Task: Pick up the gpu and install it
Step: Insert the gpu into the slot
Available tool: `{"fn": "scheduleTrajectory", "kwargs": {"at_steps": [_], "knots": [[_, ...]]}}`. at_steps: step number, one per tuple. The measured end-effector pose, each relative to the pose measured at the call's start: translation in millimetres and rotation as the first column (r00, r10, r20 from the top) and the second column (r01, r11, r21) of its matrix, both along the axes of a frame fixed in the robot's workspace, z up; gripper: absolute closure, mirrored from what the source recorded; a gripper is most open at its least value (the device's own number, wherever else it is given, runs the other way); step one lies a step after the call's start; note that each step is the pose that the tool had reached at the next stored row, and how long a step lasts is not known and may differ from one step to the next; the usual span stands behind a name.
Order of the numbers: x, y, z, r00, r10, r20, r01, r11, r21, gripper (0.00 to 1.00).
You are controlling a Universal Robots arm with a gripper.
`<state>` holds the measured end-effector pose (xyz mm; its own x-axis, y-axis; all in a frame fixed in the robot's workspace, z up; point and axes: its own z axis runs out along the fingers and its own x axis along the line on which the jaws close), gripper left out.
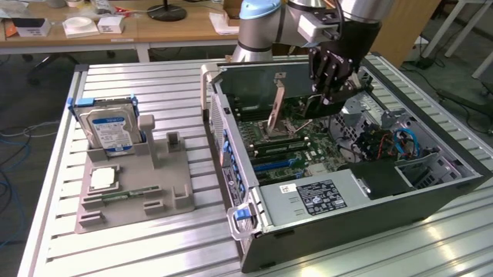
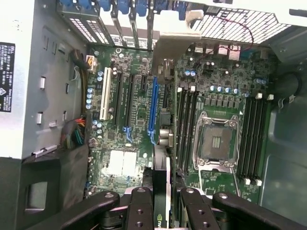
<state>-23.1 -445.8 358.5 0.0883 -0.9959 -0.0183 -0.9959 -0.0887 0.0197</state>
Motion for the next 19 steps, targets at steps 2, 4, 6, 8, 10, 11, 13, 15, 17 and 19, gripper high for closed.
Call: {"fn": "scheduleTrajectory", "kwargs": {"at_steps": [2, 4, 6, 8, 10, 11, 13, 15, 17, 19], "knots": [[-3.9, 0.3, -1.8, 1.0, -0.004, 0.0, 0.004, 1.0, 0.0, 0.73], [-8.1, 0.3, -2.7, 0.9999, -0.011, 0.0001, 0.011, 0.9999, 0.0, 0.73], [-9.9, 0.3, -4.5, 0.9999, -0.016, 0.0004, 0.016, 0.9999, 0.0, 0.73], [-9.9, 0.3, -7.1, 0.9995, -0.032, 0.0012, 0.032, 0.9995, 0.0, 0.73], [-9.9, 0.3, -9.7, 0.9979, -0.065, 0.0013, 0.065, 0.9979, 0.0, 0.73], [-10.0, 0.3, -11.2, 0.9967, -0.081, 0.0013, 0.081, 0.9967, 0.0, 0.73], [-11.4, 0.4, -14.8, 0.9956, -0.093, 0.0013, 0.093, 0.9956, 0.0001, 0.73], [-12.3, 0.3, -18.4, 0.9957, -0.093, 0.0013, 0.093, 0.9957, 0.0001, 0.73], [-12.8, 0.3, -21.5, 0.9957, -0.093, 0.0013, 0.093, 0.9957, 0.0001, 0.73], [-13.1, 0.2, -24.3, 0.9957, -0.093, 0.0013, 0.093, 0.9957, 0.0001, 0.73]]}}
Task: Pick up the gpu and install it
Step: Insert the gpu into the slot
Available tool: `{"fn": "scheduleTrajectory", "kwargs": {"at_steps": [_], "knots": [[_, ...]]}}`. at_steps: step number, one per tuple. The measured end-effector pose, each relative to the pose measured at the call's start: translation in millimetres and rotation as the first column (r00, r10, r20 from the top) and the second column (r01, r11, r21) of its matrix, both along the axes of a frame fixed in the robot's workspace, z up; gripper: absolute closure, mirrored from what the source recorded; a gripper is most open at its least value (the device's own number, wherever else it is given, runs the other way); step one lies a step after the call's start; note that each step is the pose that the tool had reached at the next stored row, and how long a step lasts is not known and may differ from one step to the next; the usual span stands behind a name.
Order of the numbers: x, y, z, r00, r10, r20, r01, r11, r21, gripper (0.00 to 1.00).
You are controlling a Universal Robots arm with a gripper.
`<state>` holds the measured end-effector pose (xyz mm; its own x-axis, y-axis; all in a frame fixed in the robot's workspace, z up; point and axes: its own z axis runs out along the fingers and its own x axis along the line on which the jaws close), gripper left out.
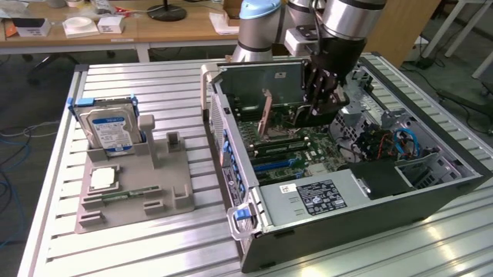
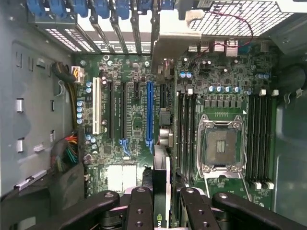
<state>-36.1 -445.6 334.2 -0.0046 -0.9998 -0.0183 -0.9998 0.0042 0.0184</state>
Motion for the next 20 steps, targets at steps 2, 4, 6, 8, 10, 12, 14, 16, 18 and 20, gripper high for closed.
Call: {"fn": "scheduleTrajectory", "kwargs": {"at_steps": [2, 4, 6, 8, 10, 12, 14, 16, 18, 20], "knots": [[-0.3, -0.3, -2.9, 1.0, 0.0, 0.0, 0.0, 1.0, -0.0001, 0.73], [-0.8, -0.4, -6.5, 1.0, 0.0, 0.0, 0.0, 1.0, 0.0, 0.73], [-2.5, -0.4, -10.0, 1.0, 0.0, 0.0, 0.0, 1.0, 0.0, 0.73], [-6.4, -0.4, -12.4, 1.0, 0.0, 0.0, 0.0, 1.0, 0.0, 0.73], [-9.3, -0.4, -13.6, 1.0, 0.0, 0.0, 0.0, 1.0, -0.0001, 0.73], [-11.1, -0.7, -14.2, 1.0, 0.0, 0.0, 0.0, 1.0, -0.0001, 0.73], [-11.9, -1.7, -15.1, 1.0, 0.0, 0.0002, 0.0, 1.0, -0.0002, 0.73], [-12.8, -3.4, -16.6, 1.0, 0.002, 0.0002, -0.002, 1.0, 0.0, 0.73], [-14.7, -4.0, -19.5, 1.0, 0.008, 0.0003, -0.008, 1.0, 0.0001, 0.73], [-16.7, -4.1, -23.1, 0.9999, 0.012, 0.0002, -0.012, 0.9999, 0.0, 0.73]]}}
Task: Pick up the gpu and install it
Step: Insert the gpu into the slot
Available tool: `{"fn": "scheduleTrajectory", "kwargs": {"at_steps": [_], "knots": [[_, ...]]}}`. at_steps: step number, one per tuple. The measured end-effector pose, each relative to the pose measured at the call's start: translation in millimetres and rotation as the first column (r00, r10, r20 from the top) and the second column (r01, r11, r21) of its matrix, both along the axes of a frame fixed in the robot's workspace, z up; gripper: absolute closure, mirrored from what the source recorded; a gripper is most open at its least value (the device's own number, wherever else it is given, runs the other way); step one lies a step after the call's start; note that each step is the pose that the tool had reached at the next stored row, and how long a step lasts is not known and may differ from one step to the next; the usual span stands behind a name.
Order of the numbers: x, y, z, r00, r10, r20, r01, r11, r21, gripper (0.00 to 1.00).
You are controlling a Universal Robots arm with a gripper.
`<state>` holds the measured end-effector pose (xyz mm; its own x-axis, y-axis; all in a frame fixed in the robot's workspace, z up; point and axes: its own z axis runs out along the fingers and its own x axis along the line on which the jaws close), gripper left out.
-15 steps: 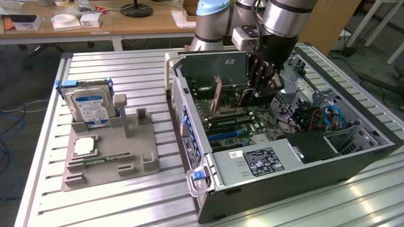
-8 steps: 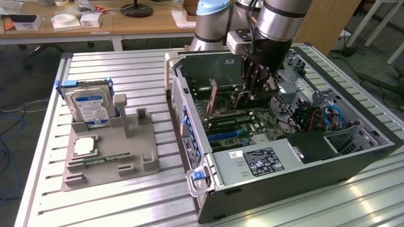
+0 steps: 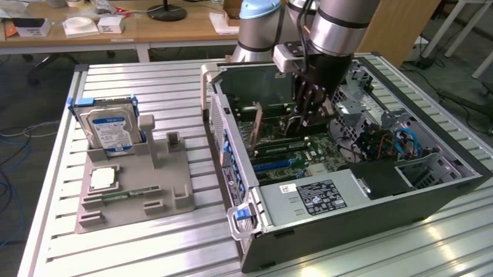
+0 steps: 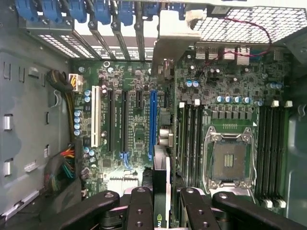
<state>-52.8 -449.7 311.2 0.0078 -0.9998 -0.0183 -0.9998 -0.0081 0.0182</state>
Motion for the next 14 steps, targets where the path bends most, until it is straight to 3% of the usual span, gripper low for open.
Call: {"fn": "scheduleTrajectory", "kwargs": {"at_steps": [14], "knots": [[-11.3, -1.7, -24.1, 0.9999, 0.012, -0.0001, -0.012, 0.9999, -0.0002, 0.73]]}}
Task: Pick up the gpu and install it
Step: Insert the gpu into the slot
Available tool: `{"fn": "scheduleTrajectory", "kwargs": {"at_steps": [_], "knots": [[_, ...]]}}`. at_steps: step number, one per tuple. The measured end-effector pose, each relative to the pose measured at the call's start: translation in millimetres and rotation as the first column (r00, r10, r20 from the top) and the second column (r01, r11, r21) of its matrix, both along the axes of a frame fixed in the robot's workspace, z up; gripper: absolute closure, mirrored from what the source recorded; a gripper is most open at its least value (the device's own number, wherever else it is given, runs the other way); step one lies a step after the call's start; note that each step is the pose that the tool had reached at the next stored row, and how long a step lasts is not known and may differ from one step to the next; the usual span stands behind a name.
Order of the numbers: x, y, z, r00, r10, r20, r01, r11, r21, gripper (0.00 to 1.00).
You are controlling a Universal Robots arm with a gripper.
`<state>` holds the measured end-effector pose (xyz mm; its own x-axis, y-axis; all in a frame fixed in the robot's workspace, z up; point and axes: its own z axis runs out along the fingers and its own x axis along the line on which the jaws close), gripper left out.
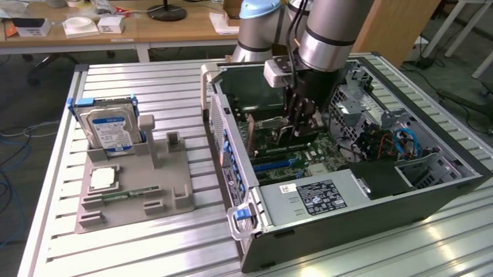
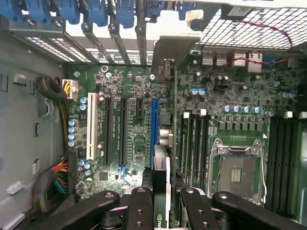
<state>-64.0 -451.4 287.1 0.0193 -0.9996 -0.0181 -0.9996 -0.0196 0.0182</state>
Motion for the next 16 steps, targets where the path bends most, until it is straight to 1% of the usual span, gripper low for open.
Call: {"fn": "scheduleTrajectory", "kwargs": {"at_steps": [6, 8, 16], "knots": [[-1.3, -5.0, -7.9, 1.0, 0.001, 0.0001, -0.001, 1.0, 0.0003, 0.73], [-1.9, -6.0, -10.0, 1.0, 0.001, 0.0, -0.001, 1.0, 0.0001, 0.73], [-8.2, -6.6, -18.1, 1.0, 0.004, 0.0001, -0.004, 1.0, 0.0002, 0.73]]}}
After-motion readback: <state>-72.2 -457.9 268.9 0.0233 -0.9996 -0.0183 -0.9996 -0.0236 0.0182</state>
